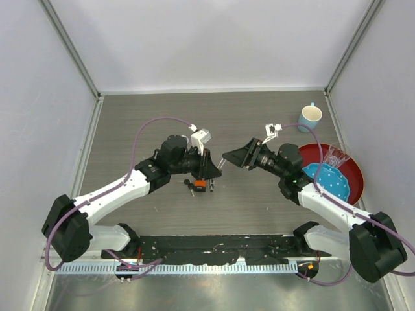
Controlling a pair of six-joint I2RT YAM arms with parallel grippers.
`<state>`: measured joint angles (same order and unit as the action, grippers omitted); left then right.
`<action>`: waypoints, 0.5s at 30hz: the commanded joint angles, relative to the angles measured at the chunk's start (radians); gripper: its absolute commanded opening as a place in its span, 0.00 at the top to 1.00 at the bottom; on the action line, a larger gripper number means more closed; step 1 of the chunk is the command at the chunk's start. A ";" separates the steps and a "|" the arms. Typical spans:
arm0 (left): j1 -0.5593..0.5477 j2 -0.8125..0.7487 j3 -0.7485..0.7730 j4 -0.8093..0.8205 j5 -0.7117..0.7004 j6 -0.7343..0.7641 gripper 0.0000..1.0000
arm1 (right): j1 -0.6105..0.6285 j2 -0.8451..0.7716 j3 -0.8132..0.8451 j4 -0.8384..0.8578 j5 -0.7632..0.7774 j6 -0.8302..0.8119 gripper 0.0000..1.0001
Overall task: Lock with the key
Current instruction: Pick up the lock from the center of the board.
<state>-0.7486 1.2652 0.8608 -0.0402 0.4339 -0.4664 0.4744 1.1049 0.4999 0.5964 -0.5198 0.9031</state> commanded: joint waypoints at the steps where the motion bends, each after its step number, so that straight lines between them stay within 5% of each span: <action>1: 0.021 -0.049 -0.019 0.106 0.028 -0.018 1.00 | -0.008 -0.086 0.041 -0.151 0.069 -0.128 0.29; 6: 0.100 -0.073 -0.080 0.213 0.147 -0.081 1.00 | -0.017 -0.132 0.066 -0.279 0.096 -0.233 0.21; 15: 0.176 -0.148 -0.166 0.319 0.321 -0.149 1.00 | -0.026 -0.131 0.046 -0.178 -0.080 -0.225 0.32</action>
<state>-0.5808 1.1759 0.7052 0.1566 0.6430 -0.5781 0.4496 0.9794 0.5251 0.3222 -0.4938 0.6937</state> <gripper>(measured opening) 0.175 0.683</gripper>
